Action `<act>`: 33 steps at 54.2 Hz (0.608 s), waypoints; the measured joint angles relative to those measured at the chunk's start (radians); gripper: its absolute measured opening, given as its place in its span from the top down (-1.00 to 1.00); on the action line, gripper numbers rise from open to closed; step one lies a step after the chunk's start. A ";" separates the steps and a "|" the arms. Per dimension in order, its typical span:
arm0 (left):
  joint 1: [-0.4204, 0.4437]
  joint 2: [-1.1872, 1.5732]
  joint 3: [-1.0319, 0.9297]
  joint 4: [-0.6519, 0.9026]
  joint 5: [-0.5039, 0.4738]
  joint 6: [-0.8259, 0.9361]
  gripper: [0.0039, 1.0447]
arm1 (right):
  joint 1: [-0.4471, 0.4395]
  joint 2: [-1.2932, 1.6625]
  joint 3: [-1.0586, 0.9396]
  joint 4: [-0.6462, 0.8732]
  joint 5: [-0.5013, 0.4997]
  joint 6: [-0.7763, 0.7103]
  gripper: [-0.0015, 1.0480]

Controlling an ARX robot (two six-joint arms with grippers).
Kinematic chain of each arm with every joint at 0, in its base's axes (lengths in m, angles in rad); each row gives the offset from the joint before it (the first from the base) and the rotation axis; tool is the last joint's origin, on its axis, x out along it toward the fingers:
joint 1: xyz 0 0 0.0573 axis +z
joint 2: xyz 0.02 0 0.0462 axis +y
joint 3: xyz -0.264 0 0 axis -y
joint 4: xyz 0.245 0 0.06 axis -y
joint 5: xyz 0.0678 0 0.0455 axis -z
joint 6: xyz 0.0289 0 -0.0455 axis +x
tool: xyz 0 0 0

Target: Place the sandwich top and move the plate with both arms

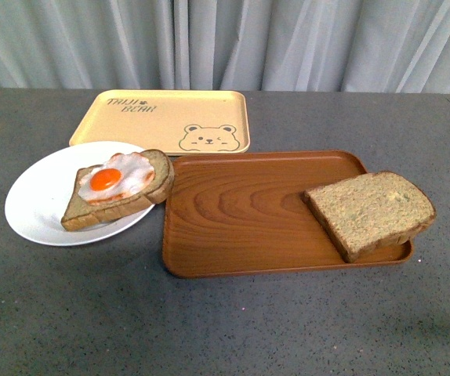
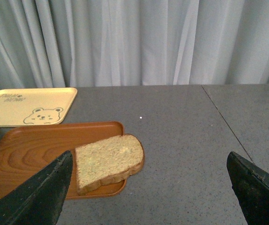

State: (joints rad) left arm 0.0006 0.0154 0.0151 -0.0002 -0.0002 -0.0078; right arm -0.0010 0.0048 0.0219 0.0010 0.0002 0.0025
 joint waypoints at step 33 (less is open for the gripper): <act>0.000 0.000 0.000 0.000 0.000 0.000 -0.83 | -0.272 1.576 0.443 0.611 -0.353 0.249 -0.82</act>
State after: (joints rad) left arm 0.0006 0.0154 0.0151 -0.0002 -0.0002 -0.0078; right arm -0.2729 1.5806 0.4648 0.6117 -0.3531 0.2516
